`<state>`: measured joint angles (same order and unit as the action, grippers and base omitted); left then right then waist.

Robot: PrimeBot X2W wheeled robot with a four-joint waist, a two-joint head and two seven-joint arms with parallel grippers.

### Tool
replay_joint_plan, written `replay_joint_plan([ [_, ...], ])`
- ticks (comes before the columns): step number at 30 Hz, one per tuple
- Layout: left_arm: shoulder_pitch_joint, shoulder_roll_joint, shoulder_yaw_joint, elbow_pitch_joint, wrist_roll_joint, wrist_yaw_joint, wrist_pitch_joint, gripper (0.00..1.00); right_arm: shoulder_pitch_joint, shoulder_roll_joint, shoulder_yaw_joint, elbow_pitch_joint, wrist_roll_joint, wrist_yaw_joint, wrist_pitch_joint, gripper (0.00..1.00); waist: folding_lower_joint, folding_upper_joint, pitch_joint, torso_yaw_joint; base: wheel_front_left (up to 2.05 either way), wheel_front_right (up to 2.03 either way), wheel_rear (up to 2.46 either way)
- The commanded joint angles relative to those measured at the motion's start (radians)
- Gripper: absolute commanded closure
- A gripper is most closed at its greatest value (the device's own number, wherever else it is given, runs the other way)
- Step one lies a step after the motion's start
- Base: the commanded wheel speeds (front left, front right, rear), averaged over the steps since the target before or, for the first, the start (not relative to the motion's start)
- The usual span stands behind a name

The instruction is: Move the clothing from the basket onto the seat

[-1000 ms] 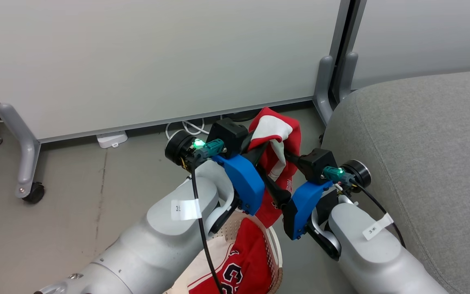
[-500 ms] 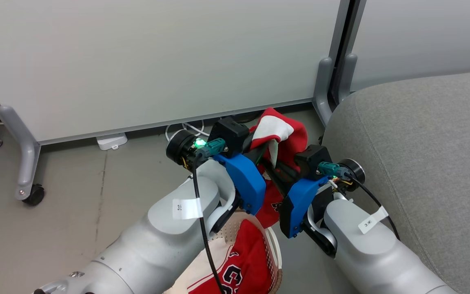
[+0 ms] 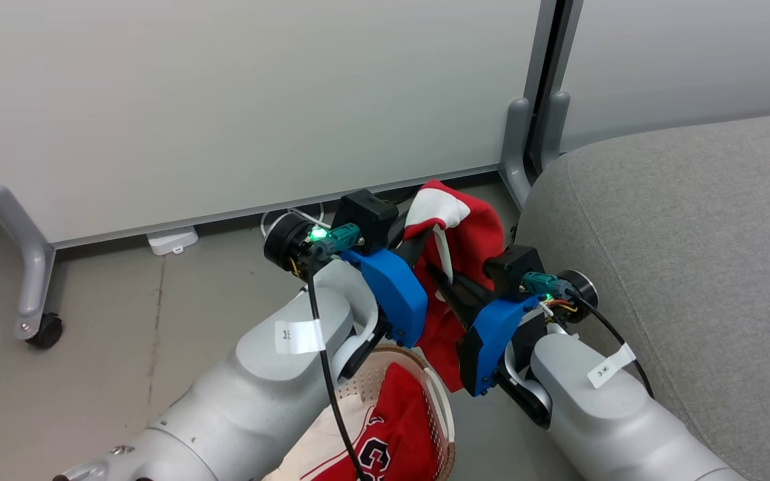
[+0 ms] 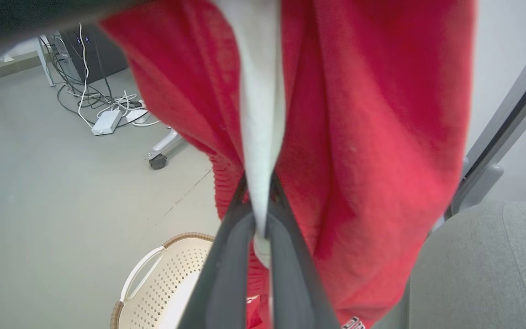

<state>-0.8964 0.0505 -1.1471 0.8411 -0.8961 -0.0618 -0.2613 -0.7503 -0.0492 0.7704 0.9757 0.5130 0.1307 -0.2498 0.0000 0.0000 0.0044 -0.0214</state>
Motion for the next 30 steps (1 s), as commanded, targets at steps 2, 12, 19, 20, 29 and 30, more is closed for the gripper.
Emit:
replay_joint_plan([
  [2,0.002,0.000,0.012,0.002,0.007,0.001,-0.006,1.00,-0.009,-0.002,0.008,0.011,0.009,0.000,-0.006,1.00,0.0000,0.0000,-0.001,-0.002,0.00,0.00,0.00],
  [12,0.004,0.000,0.020,0.004,0.012,0.005,-0.006,0.21,-0.017,-0.002,0.022,0.023,0.028,0.000,-0.013,1.00,0.0000,0.0000,0.000,-0.002,0.00,0.00,0.00],
  [19,0.019,0.000,0.039,0.001,0.030,0.012,-0.005,0.00,-0.029,-0.002,0.016,0.025,0.024,0.000,-0.015,1.00,0.0000,0.0000,0.004,0.001,0.00,0.00,0.00],
  [20,0.022,0.000,0.046,0.000,0.036,0.013,-0.005,0.00,-0.029,-0.002,0.013,0.026,0.021,0.000,-0.016,1.00,0.0000,0.0000,0.004,0.001,0.00,0.00,0.00],
  [29,0.123,0.045,0.179,-0.097,0.149,0.029,-0.004,0.00,-0.028,-0.002,-0.040,-0.002,-0.026,0.000,-0.016,1.00,0.0000,0.0000,0.006,0.002,0.00,0.00,0.00],
  [30,0.142,0.053,0.195,-0.114,0.166,0.030,-0.004,0.00,-0.024,-0.002,-0.048,-0.006,-0.033,0.000,-0.016,1.00,0.0000,0.0000,0.006,0.002,0.00,0.00,0.00],
])
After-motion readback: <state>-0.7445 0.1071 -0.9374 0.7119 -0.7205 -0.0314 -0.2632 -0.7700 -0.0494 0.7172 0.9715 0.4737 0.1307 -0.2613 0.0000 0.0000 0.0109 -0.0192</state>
